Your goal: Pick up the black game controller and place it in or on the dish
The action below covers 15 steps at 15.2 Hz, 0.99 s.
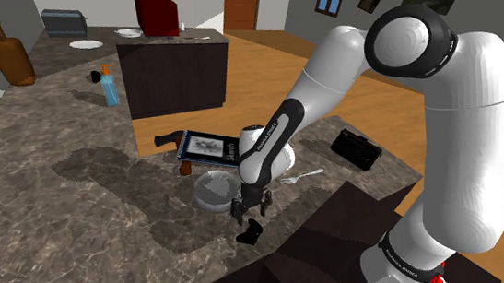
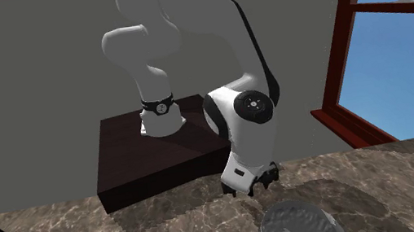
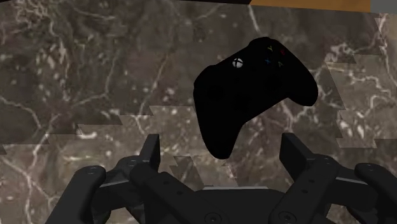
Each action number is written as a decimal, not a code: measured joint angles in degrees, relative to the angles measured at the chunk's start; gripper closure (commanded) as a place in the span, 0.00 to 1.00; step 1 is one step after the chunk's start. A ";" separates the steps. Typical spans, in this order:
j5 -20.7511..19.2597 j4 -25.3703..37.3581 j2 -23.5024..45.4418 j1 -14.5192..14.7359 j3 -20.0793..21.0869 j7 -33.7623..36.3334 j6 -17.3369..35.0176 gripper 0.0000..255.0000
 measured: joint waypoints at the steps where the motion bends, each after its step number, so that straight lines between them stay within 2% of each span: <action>1: 0.00 0.00 0.00 0.00 0.00 0.00 0.00 1.00; 11: 0.00 0.01 0.00 0.00 -0.01 0.00 0.01 1.00; 15: 0.34 -0.78 -2.76 -0.40 0.42 0.06 -1.95 1.00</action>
